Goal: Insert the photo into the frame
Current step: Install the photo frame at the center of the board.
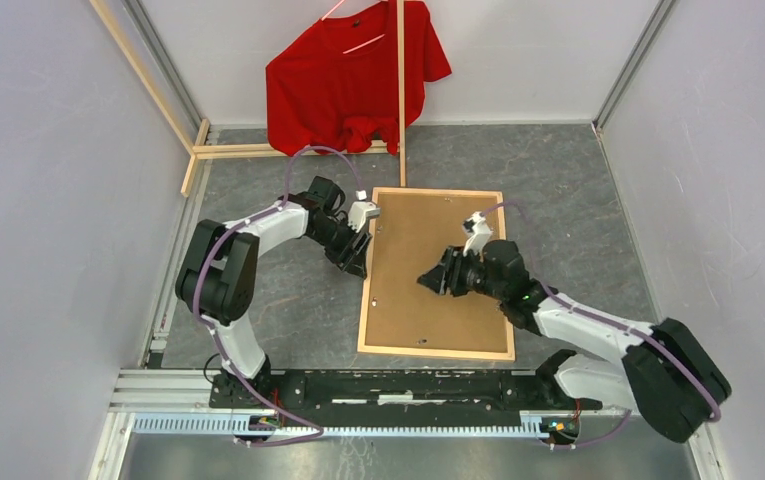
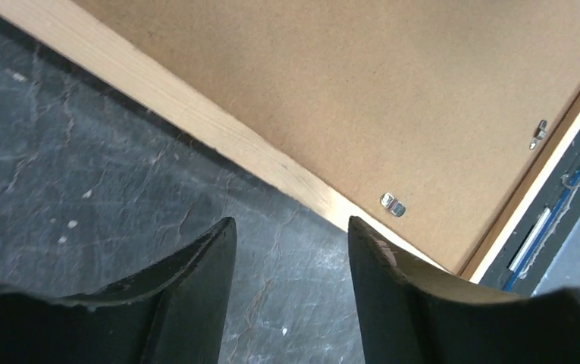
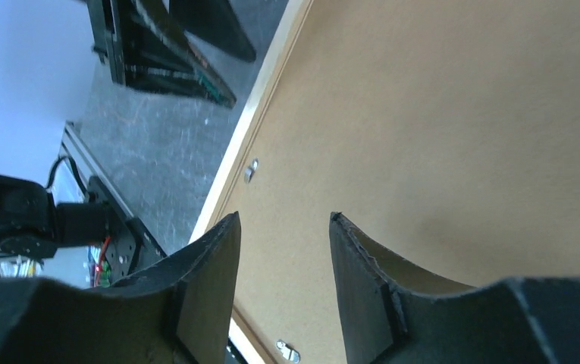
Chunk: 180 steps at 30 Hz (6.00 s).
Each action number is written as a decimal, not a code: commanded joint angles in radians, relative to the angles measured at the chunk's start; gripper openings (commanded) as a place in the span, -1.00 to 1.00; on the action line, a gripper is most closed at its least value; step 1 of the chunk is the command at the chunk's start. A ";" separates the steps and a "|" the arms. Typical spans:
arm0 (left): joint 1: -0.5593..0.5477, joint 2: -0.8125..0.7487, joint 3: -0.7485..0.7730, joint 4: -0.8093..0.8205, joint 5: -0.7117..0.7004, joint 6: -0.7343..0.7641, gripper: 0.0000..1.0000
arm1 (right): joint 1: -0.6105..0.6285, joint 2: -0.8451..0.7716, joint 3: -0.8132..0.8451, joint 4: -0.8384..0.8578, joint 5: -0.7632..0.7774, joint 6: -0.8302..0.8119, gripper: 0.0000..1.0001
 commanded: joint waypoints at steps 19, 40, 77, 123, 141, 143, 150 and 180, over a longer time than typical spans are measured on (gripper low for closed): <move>-0.004 0.068 -0.042 0.110 0.136 -0.109 -0.45 | 0.272 0.407 0.142 0.275 0.087 0.037 -0.08; -0.004 0.061 -0.059 0.116 0.093 -0.107 -0.69 | 0.311 0.557 0.190 0.332 0.048 0.062 -0.25; -0.005 0.049 -0.044 0.091 0.071 -0.081 -0.83 | 0.299 0.660 0.251 0.359 0.029 0.078 -0.50; -0.004 0.039 -0.035 0.048 0.071 -0.048 -0.93 | 0.313 0.575 0.165 0.385 0.097 0.094 -0.24; -0.005 0.043 -0.028 0.048 0.073 -0.045 -0.96 | 0.335 0.644 0.205 0.354 0.108 0.122 -0.08; -0.005 0.042 -0.028 0.048 0.074 -0.044 -0.96 | 0.334 0.652 0.210 0.355 0.108 0.126 -0.08; -0.005 0.046 -0.028 0.048 0.081 -0.039 -0.96 | 0.335 0.657 0.216 0.339 0.147 0.127 -0.13; -0.006 0.046 -0.011 0.028 0.079 -0.028 -0.96 | 0.359 0.655 0.219 0.322 0.141 0.168 -0.16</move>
